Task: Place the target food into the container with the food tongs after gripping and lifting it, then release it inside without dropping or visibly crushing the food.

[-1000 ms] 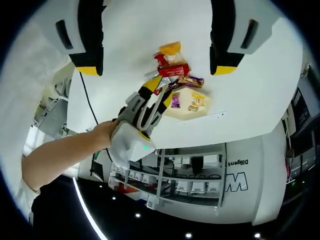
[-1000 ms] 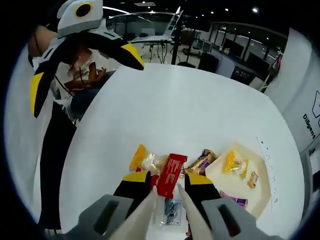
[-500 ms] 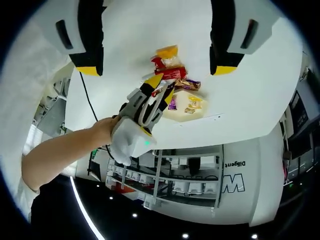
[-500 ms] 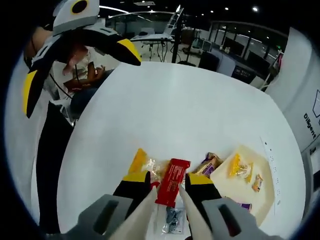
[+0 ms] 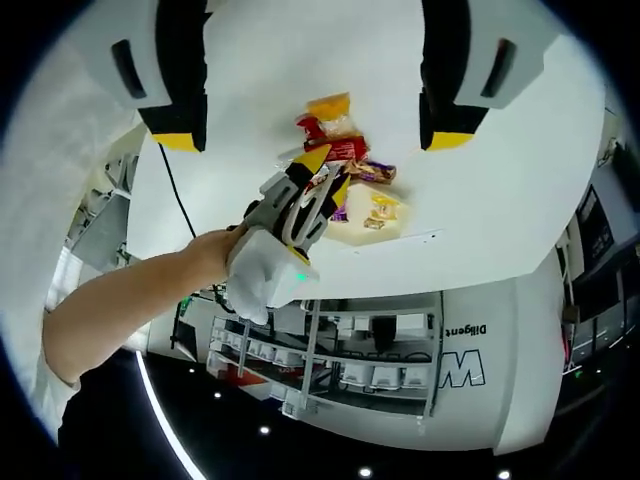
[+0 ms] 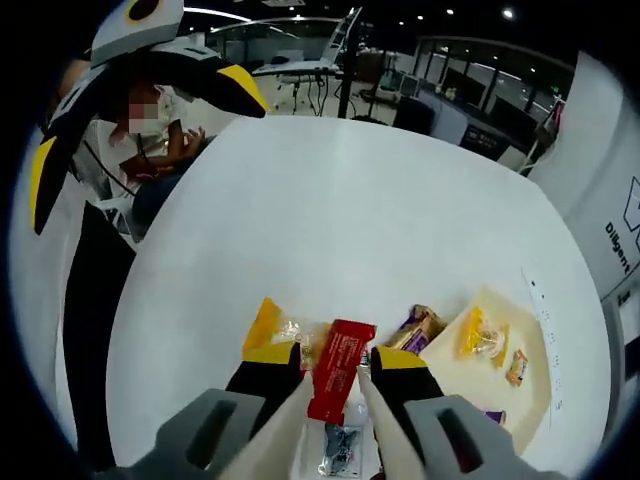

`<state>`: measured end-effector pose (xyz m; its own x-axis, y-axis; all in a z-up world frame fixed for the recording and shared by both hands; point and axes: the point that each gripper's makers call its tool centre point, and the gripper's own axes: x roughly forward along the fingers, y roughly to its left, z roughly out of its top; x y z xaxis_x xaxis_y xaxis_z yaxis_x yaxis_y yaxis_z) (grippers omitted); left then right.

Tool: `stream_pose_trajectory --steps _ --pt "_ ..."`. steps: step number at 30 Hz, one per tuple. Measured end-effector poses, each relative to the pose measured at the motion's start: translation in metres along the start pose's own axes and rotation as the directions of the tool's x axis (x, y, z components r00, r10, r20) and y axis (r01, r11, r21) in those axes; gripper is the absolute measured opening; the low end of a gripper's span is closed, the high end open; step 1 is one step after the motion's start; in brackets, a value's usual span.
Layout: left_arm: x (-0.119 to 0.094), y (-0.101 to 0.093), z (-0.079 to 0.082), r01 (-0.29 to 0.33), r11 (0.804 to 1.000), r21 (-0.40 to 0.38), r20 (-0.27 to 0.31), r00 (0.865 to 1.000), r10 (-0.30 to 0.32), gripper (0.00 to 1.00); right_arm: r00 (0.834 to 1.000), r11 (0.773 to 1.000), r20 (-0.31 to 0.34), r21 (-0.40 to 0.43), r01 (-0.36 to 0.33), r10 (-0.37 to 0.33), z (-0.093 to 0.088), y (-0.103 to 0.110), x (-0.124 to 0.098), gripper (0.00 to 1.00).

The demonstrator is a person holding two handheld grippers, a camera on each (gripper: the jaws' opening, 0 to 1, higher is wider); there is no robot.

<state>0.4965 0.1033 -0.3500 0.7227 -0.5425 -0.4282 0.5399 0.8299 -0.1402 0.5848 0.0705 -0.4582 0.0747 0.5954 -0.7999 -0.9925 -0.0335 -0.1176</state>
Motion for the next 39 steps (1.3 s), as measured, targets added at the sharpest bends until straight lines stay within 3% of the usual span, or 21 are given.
stream_pose_trajectory --steps 16,30,39 --pt "-0.003 0.006 -0.002 -0.012 1.000 -0.012 -0.003 1.000 0.012 0.85 1.000 1.000 -0.025 0.016 -0.003 0.003 -0.006 -0.008 0.012 0.23" --pt "-0.002 0.010 -0.004 -0.015 1.000 -0.015 -0.006 1.000 0.015 0.84 0.998 0.998 -0.022 -0.001 -0.058 0.057 -0.005 0.004 0.014 0.18" --pt "0.000 0.005 0.000 -0.007 1.000 -0.012 -0.003 1.000 0.007 0.84 0.998 0.998 -0.005 -0.010 -0.070 0.070 -0.005 0.009 0.004 0.15"
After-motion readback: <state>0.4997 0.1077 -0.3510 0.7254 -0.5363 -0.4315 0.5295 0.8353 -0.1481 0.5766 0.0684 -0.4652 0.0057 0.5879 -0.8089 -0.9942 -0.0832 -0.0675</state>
